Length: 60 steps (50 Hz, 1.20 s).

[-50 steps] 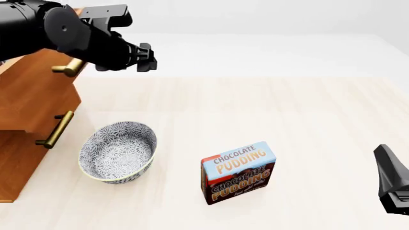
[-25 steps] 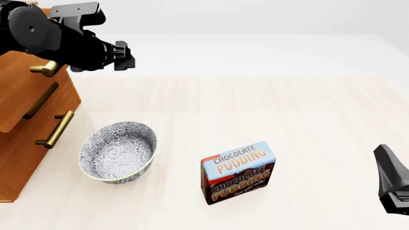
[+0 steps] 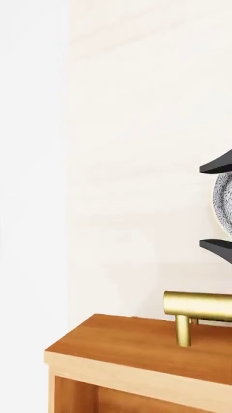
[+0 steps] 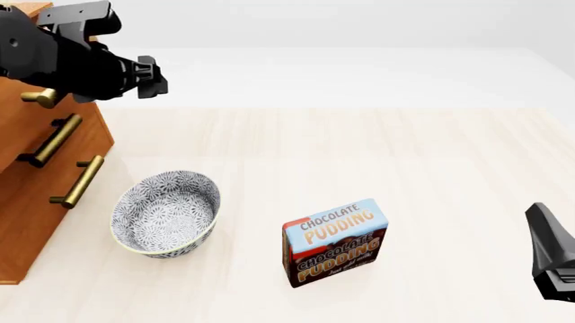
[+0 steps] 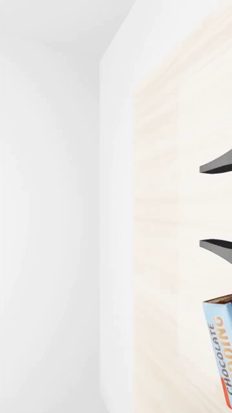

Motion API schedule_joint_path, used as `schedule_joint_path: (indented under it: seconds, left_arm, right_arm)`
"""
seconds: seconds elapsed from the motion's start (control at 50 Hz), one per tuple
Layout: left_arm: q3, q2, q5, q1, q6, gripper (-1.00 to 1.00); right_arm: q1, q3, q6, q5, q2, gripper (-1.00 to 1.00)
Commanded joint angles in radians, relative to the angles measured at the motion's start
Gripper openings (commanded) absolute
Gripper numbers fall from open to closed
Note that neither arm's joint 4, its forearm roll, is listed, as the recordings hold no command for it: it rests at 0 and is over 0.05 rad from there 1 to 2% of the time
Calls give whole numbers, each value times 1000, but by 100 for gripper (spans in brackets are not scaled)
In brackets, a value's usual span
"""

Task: Put the butter at the back in the top drawer of the cabinet and close it.

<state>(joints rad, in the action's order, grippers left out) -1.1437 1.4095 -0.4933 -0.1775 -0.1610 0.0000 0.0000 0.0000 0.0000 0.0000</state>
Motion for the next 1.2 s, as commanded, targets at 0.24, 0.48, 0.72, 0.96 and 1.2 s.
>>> schedule_joint_path:
  seconds: [0.24,0.48,0.72,0.96,1.2]
  left_arm:
    - [43,-15,35,82,-10,100]
    - [57,-14,52,118,-15,100]
    - [65,-5,68,155,-15,100]
    - [80,-9,78,198,-1,100]
    - [129,-27,113,230,7,100]
  right_arm:
    - [0,0,0,0,0,100]
    - [0,0,0,0,0,100]
    - [0,0,0,0,0,100]
    - [0,0,0,0,0,100]
    - [0,0,0,0,0,100]
